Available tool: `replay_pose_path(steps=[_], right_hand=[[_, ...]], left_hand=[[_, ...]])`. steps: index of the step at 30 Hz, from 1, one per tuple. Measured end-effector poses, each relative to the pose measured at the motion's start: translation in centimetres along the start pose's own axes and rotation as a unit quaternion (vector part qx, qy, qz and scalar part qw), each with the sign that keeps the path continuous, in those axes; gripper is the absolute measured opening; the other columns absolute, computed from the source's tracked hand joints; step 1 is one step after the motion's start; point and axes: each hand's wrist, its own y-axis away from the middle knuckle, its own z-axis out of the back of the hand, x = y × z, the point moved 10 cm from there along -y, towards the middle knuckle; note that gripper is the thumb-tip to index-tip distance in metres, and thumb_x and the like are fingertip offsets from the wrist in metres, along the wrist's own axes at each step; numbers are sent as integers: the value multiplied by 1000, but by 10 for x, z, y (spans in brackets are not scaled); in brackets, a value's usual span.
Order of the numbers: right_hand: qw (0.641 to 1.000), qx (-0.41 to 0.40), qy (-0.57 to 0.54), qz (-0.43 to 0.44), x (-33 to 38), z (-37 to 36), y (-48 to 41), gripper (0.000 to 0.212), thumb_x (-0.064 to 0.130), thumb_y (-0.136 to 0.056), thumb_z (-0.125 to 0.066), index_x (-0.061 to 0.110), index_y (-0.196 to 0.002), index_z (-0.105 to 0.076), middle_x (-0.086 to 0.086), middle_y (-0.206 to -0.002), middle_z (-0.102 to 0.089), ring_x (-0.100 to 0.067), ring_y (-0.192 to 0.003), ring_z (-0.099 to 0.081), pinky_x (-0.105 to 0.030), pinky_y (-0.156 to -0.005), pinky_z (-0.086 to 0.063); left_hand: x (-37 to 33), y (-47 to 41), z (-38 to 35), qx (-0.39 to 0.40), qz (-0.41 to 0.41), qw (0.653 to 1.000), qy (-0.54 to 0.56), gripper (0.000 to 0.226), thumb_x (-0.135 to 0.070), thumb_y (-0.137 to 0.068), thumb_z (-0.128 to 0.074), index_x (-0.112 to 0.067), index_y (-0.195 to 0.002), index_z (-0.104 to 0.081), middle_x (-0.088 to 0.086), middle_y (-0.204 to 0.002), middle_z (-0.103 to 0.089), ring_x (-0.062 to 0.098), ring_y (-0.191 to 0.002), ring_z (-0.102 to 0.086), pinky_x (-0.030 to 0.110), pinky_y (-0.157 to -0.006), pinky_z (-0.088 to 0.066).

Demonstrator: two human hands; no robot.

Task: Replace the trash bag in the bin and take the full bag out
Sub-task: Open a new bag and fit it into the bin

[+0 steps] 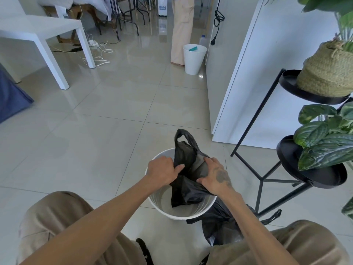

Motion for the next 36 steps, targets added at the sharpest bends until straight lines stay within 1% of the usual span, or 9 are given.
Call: replay_pose_path(steps=[2, 6, 12, 16, 21, 25, 29, 33, 36], right_hand=[[1000, 7, 24, -18, -6, 5, -1, 75, 31, -80, -79, 16, -144, -41, -3, -141, -42, -29, -123, -53, -36, -99, -45], [995, 8, 90, -43, -19, 14, -2, 76, 36, -77, -80, 16, -139, -41, -3, -139, -42, -33, -118, -57, -41, -97, -48], [984, 35, 163, -64, -31, 26, -10, 74, 40, -73, -84, 15, -130, -43, -3, -132, -41, -32, -113, -59, -41, -91, -50], [983, 35, 173, -45, -28, 31, -15, 57, 24, -81, -75, 12, -126, -42, -5, -131, -39, -33, -110, -59, -38, -86, -49], [987, 49, 150, -23, -19, 29, -17, 61, 24, -75, -80, 14, -124, -45, -5, -127, -41, -34, -109, -58, -37, -82, -46], [989, 68, 133, 8, -9, 20, -14, 85, 32, -66, -89, 17, -136, -44, -3, -128, -44, -30, -112, -57, -39, -90, -50], [988, 68, 133, 29, -5, 16, -8, 92, 34, -69, -87, 21, -147, -39, -3, -129, -44, -31, -115, -56, -40, -94, -50], [987, 72, 143, 19, -12, 17, -7, 85, 39, -71, -86, 19, -143, -45, -3, -130, -44, -31, -115, -56, -39, -95, -47], [984, 74, 165, -1, -26, 20, -7, 83, 41, -70, -86, 18, -140, -48, -2, -128, -43, -30, -112, -58, -39, -95, -49]], left_hand=[[5, 0, 5, -17, 7, 999, -30, 51, -62, -92, -53, -14, -97, -70, 4, -95, -70, 25, -88, -69, 32, -68, -48], [6, 6, 5, -7, -31, 996, -85, 23, -24, -86, -65, -18, -108, -71, 4, -105, -62, 26, -88, -68, 31, -63, -41], [20, 10, 9, -14, -70, 990, -123, 54, -30, -85, -73, -22, -133, -49, 7, -120, -53, 27, -96, -64, 34, -64, -45], [24, 18, 26, -89, -82, 992, -37, 92, -28, -82, -76, -23, -156, -21, 10, -143, -47, 31, -115, -56, 38, -76, -53], [-20, 51, 72, -284, -264, 919, 78, 58, -30, -91, -65, -18, -145, -49, 18, -153, -41, 38, -141, -39, 50, -112, -40], [-68, 43, 71, -272, -360, 892, -23, 42, -52, -93, -60, -27, -125, -68, 17, -166, -17, 39, -153, -9, 59, -119, -20], [-65, -2, 52, -221, -271, 933, -88, 54, -69, -83, -60, -27, -117, -71, 12, -168, 2, 40, -153, 6, 70, -114, -20], [-31, -35, 44, -175, -109, 974, -90, 80, -58, -74, -76, -25, -141, -48, 15, -166, 18, 43, -152, 11, 72, -111, -22], [-8, -42, 31, -133, -65, 980, -131, 96, -48, -73, -80, -24, -152, -31, 15, -164, 24, 45, -151, 10, 71, -112, -19]])
